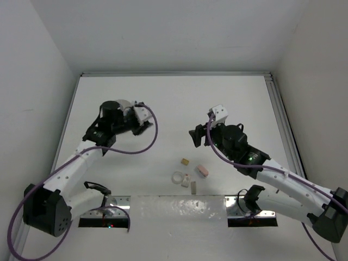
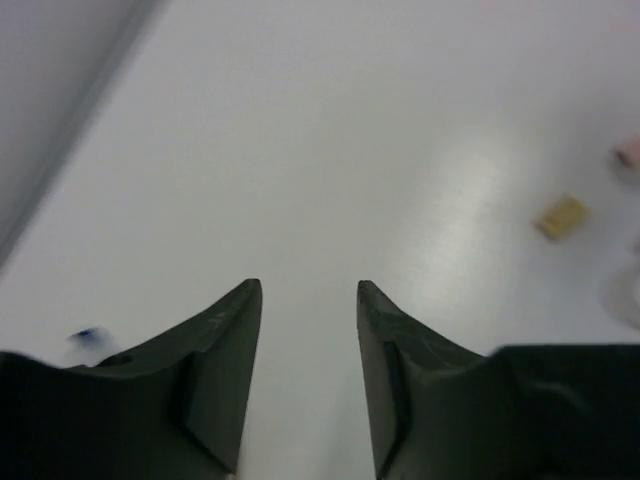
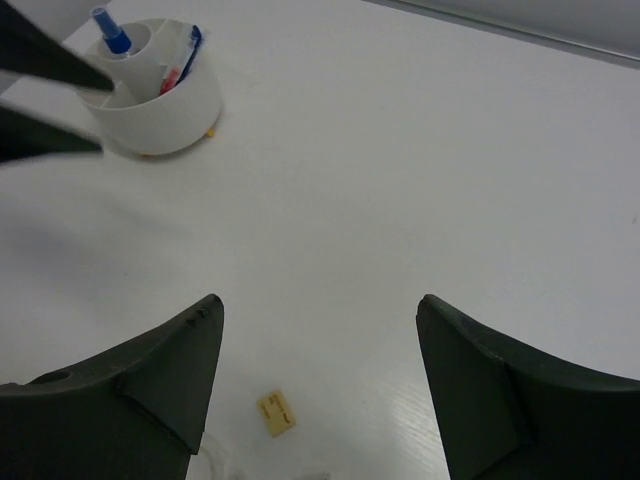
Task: Sort the stationery into containers
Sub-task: Place the pen in the storage box, then pick up the stationery from the center of the board.
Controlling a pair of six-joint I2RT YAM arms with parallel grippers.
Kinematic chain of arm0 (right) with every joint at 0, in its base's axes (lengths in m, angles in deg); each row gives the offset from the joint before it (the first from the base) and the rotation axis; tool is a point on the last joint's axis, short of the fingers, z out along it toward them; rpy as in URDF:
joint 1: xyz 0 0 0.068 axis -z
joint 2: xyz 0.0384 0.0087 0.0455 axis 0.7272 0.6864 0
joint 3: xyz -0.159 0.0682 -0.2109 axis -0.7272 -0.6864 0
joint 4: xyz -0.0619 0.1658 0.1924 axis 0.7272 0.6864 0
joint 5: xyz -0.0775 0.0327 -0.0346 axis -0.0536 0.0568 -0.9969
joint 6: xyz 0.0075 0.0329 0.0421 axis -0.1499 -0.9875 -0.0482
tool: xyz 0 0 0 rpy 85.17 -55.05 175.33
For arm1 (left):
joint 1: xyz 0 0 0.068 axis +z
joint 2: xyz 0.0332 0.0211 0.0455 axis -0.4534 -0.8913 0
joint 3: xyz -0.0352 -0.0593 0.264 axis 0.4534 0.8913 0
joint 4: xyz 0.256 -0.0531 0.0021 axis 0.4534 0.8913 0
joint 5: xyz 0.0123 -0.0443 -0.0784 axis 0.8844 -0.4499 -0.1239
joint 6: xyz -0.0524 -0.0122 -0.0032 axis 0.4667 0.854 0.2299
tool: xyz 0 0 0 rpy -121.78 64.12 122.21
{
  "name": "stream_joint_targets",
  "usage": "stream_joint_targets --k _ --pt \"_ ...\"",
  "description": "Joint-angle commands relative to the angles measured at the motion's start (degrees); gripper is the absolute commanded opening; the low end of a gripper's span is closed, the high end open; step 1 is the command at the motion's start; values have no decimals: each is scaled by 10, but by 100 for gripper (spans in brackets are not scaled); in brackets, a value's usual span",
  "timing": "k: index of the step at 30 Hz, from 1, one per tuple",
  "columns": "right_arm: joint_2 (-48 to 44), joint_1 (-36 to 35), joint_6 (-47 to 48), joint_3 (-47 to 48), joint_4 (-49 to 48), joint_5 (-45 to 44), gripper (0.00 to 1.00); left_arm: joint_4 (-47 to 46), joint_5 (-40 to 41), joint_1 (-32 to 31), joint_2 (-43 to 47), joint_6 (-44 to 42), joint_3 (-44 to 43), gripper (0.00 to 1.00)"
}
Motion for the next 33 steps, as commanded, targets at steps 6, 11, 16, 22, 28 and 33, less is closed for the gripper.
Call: stream_joint_targets --k 6,11,16,22,28,33 --pt "-64 3 -49 -28 44 -55 76 295 -67 -176 -115 -127 -43 57" --pt "-89 2 -73 -34 86 -63 76 210 -33 -283 -140 -46 -21 59" --pt "-116 -5 -89 -46 134 -79 76 103 19 -327 -174 10 14 58" --pt "-154 -5 -95 -71 141 -88 76 44 67 -362 -212 43 27 51" --pt "-171 -5 -94 -87 145 -96 76 37 86 -384 -253 31 25 51" --pt "-189 -5 -95 -89 165 -106 77 15 116 -407 -274 38 35 46"
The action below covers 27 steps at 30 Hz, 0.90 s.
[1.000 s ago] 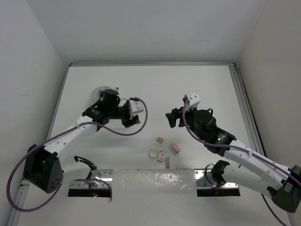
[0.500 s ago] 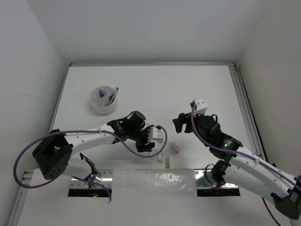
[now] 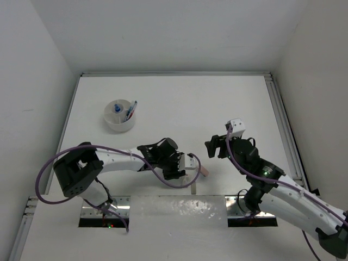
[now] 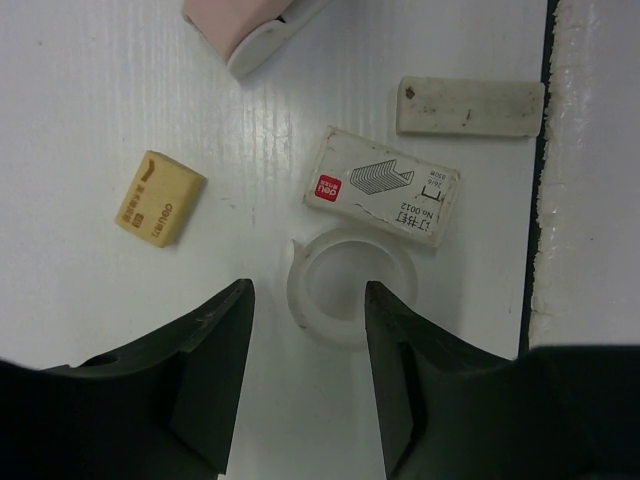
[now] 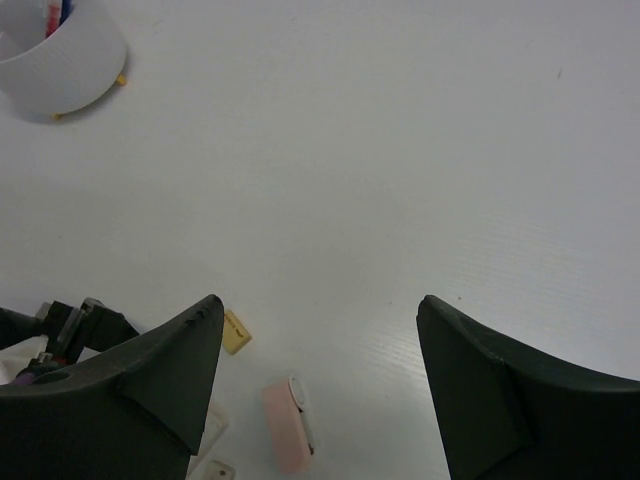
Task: Sort the stationery into containers
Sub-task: Pick up the stationery from the center of the board.
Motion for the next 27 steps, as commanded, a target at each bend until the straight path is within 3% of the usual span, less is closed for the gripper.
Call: stream_joint_targets --k 1,5,7,11,13,18,22,23,27 --pt "-19 -4 -6 -6 7 -21 77 -41 36 -19 -7 6 3 46" --pt "-44 -4 -2 -16 11 -32 77 -42 55 -26 -27 14 -10 44" --pt "-54 -4 2 -17 16 -36 77 -30 66 -28 -36 15 -24 37" --pt "-67 -4 5 -17 24 -55 77 -17 76 -30 -50 1 -32 10" --pt "-74 -3 7 -17 30 -60 77 -26 77 -37 -41 -20 -24 3" --pt "-80 -3 11 -24 21 -66 77 -18 140 -34 -29 7 -42 0" --pt "-62 -3 28 -28 -12 -65 77 -27 285 -6 55 8 -44 0" --pt "-55 -3 36 -28 -19 -64 77 -57 365 2 78 -4 -28 0" --pt "-18 -1 70 -31 -97 -46 77 -210 495 88 225 -146 37 0"
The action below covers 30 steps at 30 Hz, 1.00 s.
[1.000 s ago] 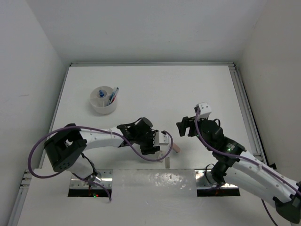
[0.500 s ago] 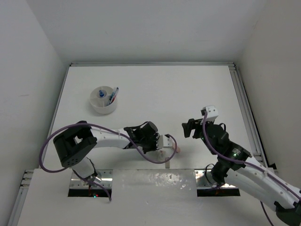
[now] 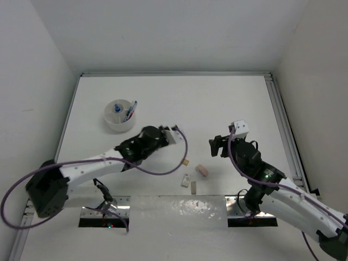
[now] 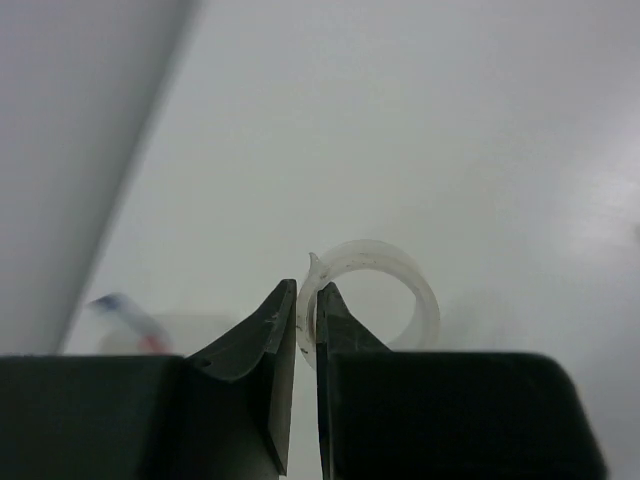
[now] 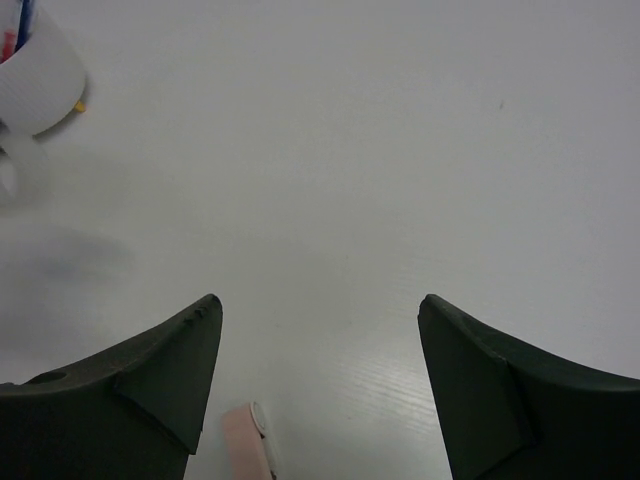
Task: Sort the stationery into containers
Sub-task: Pick up the stationery from the center of the board, then place the stationery in the storage box.
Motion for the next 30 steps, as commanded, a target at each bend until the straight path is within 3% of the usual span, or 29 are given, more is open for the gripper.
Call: stream_joint_targets --k 1,4,7,12,14,19,25,30 --pt "31 -2 45 -1 -89 20 78 -142 164 74 117 -115 38 0" --pt "72 1 76 5 -151 45 79 -135 157 162 187 -146 49 0" --pt "113 6 100 19 -182 61 81 -96 94 262 241 -156 62 0" --pt "167 45 97 49 -203 145 82 -41 31 406 229 -99 44 0" --pt "170 65 89 39 -237 171 81 -60 -39 456 217 -104 45 0" --pt "189 114 66 42 -234 220 81 -275 -186 516 189 -238 122 0" --pt "198 149 39 54 -207 233 80 -337 -315 576 107 -275 115 0" --pt "202 171 26 48 -209 232 79 -326 -441 611 93 -401 138 0"
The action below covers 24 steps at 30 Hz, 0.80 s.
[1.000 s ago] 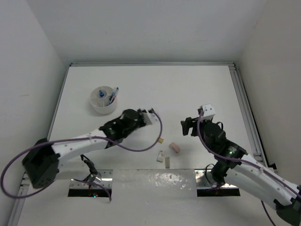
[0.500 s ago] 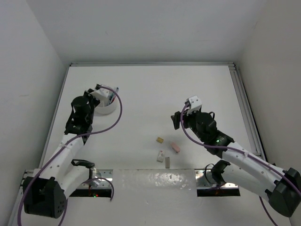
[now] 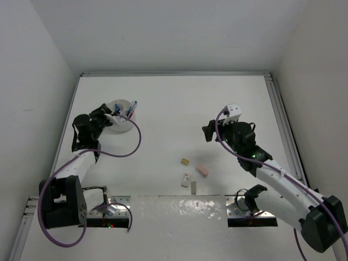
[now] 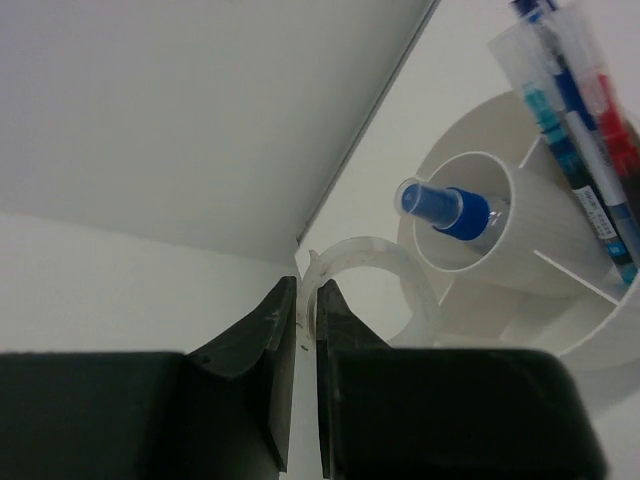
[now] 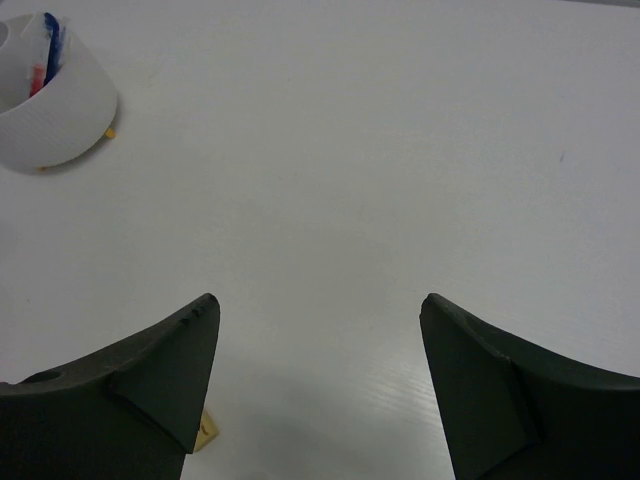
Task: Sort the stationery into containers
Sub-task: Place the stationery in the storage box.
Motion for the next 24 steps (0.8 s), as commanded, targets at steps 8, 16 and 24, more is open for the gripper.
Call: stream_joint_targets --k 8,16,24 --pt "30 49 -40 34 -7 40 79 -46 -229 49 -47 -242 40 0" --pt "63 65 -56 57 -8 60 78 -105 -244 59 -115 -262 44 0" --pt "84 69 -67 71 -5 69 77 -156 -243 60 -159 -250 37 0"
